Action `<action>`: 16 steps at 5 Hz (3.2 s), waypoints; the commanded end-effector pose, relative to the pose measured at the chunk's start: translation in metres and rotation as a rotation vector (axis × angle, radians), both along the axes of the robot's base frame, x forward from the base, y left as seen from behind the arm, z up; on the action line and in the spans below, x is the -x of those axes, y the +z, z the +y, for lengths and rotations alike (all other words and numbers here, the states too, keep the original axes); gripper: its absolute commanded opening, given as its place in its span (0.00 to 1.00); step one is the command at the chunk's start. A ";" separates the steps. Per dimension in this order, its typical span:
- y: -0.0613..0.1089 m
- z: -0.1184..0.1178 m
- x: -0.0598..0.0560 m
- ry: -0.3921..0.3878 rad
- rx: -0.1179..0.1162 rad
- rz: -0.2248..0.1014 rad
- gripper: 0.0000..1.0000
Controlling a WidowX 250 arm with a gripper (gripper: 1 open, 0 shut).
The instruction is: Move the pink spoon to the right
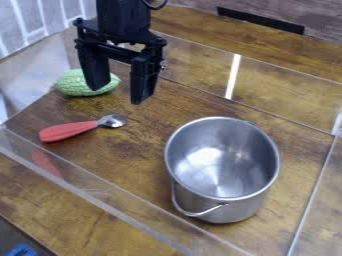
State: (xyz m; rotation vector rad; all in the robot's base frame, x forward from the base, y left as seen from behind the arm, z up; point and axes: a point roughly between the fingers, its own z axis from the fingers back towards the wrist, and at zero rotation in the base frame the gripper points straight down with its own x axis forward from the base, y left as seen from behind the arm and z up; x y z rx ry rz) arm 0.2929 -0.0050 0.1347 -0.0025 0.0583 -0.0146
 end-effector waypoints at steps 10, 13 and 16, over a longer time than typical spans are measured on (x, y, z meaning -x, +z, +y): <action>-0.067 0.064 -0.001 -0.698 -0.197 -0.163 1.00; -0.088 0.071 -0.012 -0.744 -0.197 -0.227 1.00; -0.100 0.076 -0.019 -0.767 -0.187 -0.267 1.00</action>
